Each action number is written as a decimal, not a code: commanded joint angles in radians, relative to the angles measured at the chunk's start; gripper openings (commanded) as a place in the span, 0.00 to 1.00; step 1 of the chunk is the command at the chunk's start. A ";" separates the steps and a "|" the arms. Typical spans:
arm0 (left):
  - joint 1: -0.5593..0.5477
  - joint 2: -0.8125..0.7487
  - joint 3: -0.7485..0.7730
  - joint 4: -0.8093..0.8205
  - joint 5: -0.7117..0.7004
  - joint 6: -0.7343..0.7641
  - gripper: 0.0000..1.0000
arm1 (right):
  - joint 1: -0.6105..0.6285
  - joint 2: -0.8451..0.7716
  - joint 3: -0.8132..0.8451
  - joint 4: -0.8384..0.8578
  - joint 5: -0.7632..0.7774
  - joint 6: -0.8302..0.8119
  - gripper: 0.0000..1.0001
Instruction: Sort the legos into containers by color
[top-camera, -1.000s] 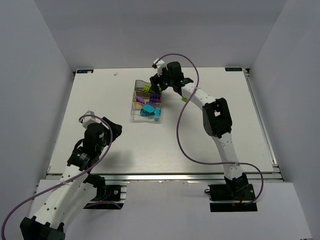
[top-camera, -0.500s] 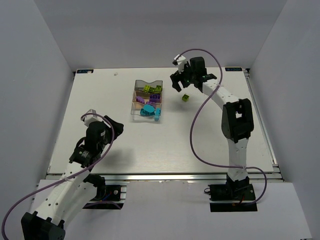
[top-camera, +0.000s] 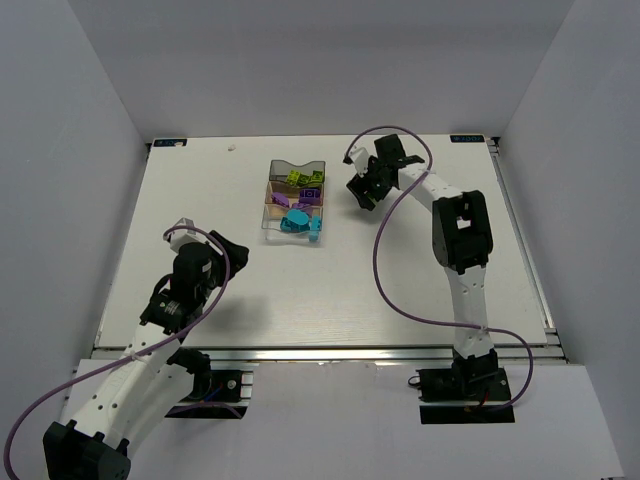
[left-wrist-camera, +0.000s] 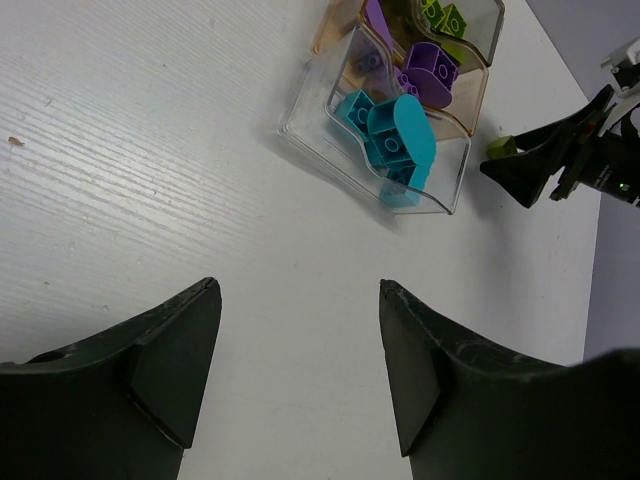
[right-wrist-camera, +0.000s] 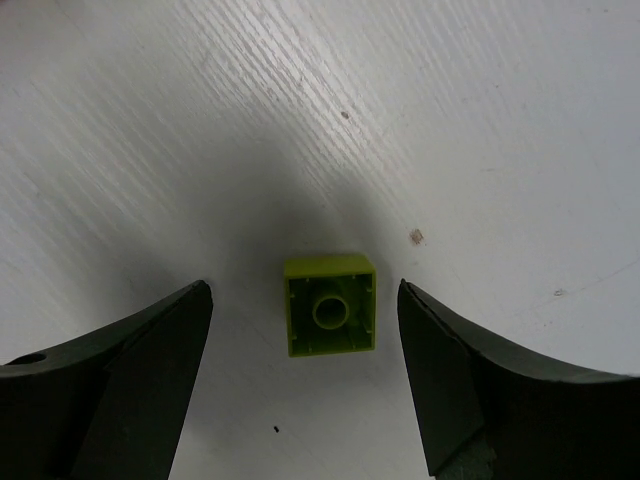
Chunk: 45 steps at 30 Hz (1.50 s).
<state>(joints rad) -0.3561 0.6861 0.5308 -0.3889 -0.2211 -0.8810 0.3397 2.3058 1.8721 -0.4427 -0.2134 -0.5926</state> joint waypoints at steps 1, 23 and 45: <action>0.003 -0.010 -0.011 0.004 0.008 0.002 0.74 | -0.010 0.003 0.059 -0.011 0.026 -0.047 0.79; 0.003 0.007 0.008 -0.001 0.006 0.002 0.74 | -0.034 -0.009 0.073 -0.044 -0.187 -0.073 0.22; 0.003 -0.017 0.005 -0.042 -0.011 -0.015 0.74 | 0.154 0.066 0.269 0.400 -0.173 0.326 0.00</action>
<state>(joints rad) -0.3561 0.6895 0.5308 -0.4118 -0.2218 -0.8860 0.4984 2.3226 2.0937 -0.1394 -0.4725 -0.3344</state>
